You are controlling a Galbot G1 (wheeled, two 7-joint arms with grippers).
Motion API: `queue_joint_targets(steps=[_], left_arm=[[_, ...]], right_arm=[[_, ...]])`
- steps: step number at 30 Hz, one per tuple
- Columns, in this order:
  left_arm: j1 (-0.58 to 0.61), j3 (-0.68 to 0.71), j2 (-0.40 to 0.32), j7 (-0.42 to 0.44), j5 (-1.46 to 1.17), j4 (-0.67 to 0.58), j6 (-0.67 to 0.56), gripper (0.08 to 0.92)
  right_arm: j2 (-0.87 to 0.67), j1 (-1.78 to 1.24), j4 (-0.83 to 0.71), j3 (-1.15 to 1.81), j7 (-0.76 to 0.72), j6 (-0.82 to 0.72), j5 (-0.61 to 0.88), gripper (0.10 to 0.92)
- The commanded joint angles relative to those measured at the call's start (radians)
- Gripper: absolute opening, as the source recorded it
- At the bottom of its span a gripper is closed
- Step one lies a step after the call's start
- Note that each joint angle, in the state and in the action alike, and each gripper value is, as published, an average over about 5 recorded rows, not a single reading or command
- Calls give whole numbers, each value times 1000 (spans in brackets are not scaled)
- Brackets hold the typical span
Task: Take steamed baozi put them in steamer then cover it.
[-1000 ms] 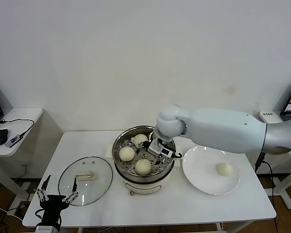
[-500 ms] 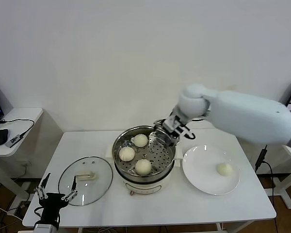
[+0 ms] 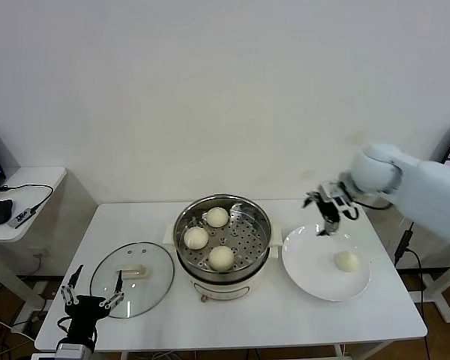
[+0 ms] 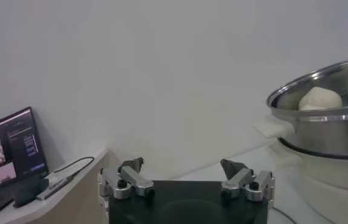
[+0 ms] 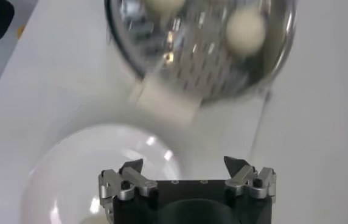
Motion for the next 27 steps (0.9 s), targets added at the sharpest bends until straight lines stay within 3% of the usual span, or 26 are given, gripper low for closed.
queue_joint_targets(steps=[1, 14, 27], left_arm=[[-1, 4, 0, 0, 2, 7, 0, 823], [8, 2, -3, 1, 6, 15, 1, 823], [12, -9, 0, 2, 2, 16, 3, 823]], right_arm=[[-151, -360, -32, 251, -17, 2, -164, 823], [-22, -562, -240, 461, -1, 60, -312, 823], [146, -537, -393, 461, 33, 54, -342, 823]])
